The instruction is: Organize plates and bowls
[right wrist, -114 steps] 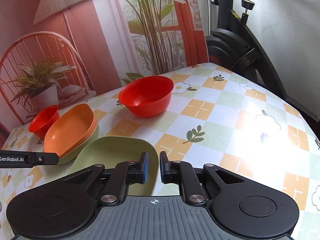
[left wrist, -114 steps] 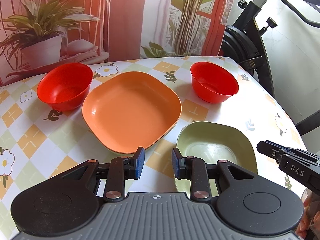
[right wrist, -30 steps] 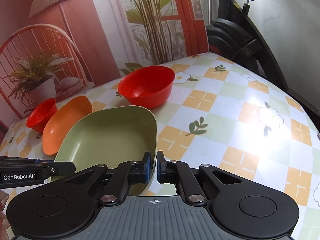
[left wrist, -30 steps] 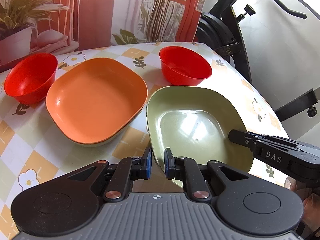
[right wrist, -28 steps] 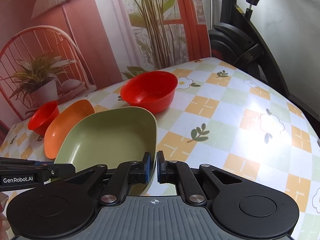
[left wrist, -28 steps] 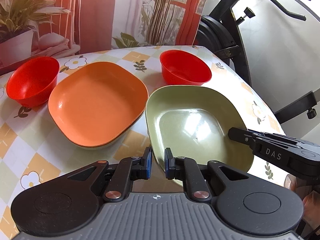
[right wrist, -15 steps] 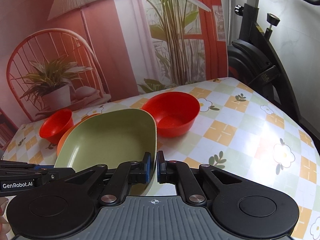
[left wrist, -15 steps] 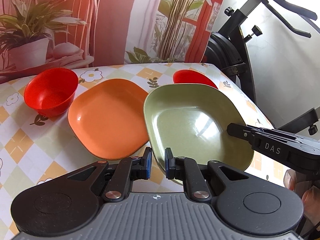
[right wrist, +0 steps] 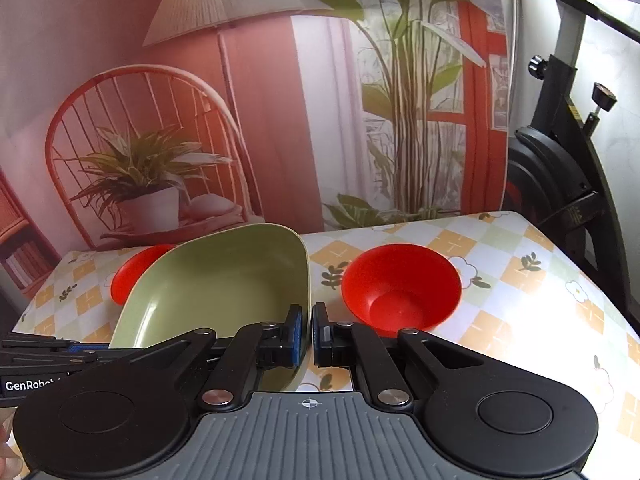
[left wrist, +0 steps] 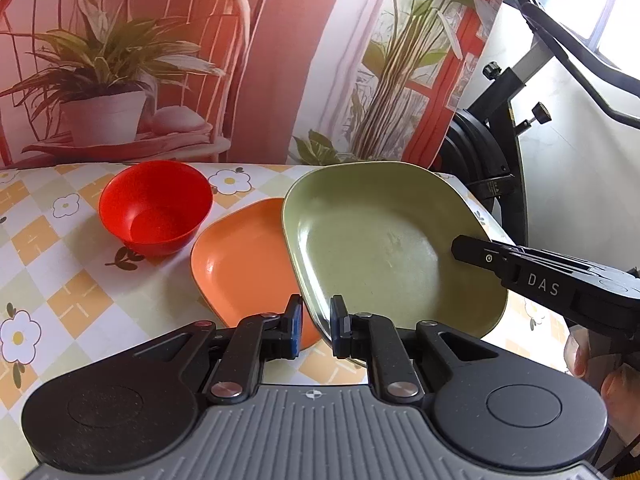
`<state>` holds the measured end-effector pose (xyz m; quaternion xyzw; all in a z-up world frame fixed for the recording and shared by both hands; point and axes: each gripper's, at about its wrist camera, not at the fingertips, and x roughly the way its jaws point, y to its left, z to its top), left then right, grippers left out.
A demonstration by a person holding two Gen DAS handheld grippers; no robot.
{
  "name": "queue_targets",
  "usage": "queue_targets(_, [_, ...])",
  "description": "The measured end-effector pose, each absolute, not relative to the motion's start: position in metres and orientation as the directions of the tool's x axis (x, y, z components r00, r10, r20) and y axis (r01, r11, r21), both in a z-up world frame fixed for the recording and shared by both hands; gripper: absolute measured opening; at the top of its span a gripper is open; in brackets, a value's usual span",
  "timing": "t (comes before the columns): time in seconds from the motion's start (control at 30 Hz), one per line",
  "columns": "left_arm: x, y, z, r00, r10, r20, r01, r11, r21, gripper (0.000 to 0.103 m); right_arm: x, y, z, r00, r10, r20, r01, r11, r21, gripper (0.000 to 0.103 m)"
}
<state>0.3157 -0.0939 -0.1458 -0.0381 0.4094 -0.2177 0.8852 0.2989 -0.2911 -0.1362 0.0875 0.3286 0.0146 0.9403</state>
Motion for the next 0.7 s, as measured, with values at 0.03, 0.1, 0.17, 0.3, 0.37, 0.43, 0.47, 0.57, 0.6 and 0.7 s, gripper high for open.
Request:
queue_targets(0.03, [0.317,-0.093,-0.146,0.570,-0.415,-0.709,0.349,0.903,-0.249,0.015,0.302,-0.290,-0.136,0.783,0.088,-0.616,0.022,0.986,0.168,0.005])
queue_targets(0.1, [0.318,-0.091,-0.149,0.567,-0.414,-0.712,0.341,0.905,-0.255,0.015,0.309,-0.285,-0.137,0.780,0.092,-0.619,0.004,0.988,0.153,0.005])
queue_targets(0.17, [0.320,-0.089,-0.153,0.559,-0.414,-0.719,0.329,0.906,-0.266,0.015,0.316,-0.283,-0.139,0.774,0.097,-0.626,-0.010,0.990,0.142,0.005])
queue_targets(0.3, [0.330,-0.083,-0.158,0.548,-0.414,-0.727,0.312,0.907,-0.282,0.016,0.331,-0.275,-0.143,0.760,0.106,-0.641,-0.035,0.992,0.122,0.005])
queue_targets(0.37, [0.337,-0.080,-0.159,0.545,-0.419,-0.727,0.302,0.906,-0.296,0.016,0.339,-0.272,-0.144,0.757,0.107,-0.644,-0.043,0.992,0.114,0.005])
queue_targets(0.43, [0.343,-0.076,-0.160,0.546,-0.420,-0.724,0.292,0.906,-0.305,0.016,0.347,-0.269,-0.146,0.755,0.114,-0.645,-0.054,0.992,0.112,0.005])
queue_targets(0.47, [0.346,-0.074,-0.160,0.550,-0.419,-0.722,0.287,0.907,-0.308,0.016,0.351,-0.268,-0.148,0.754,0.117,-0.647,-0.059,0.992,0.110,0.005])
queue_targets(0.57, [0.353,-0.069,-0.162,0.556,-0.412,-0.722,0.266,0.911,-0.315,0.017,0.363,-0.262,-0.154,0.746,0.125,-0.654,-0.081,0.992,0.097,0.005])
queue_targets(0.6, [0.354,-0.068,-0.164,0.555,-0.409,-0.724,0.261,0.913,-0.315,0.017,0.368,-0.260,-0.158,0.741,0.128,-0.659,-0.091,0.992,0.091,0.006])
queue_targets(0.7, [0.356,-0.067,-0.172,0.543,-0.395,-0.741,0.248,0.918,-0.309,0.017,0.375,-0.255,-0.169,0.731,0.133,-0.669,-0.110,0.991,0.077,0.006])
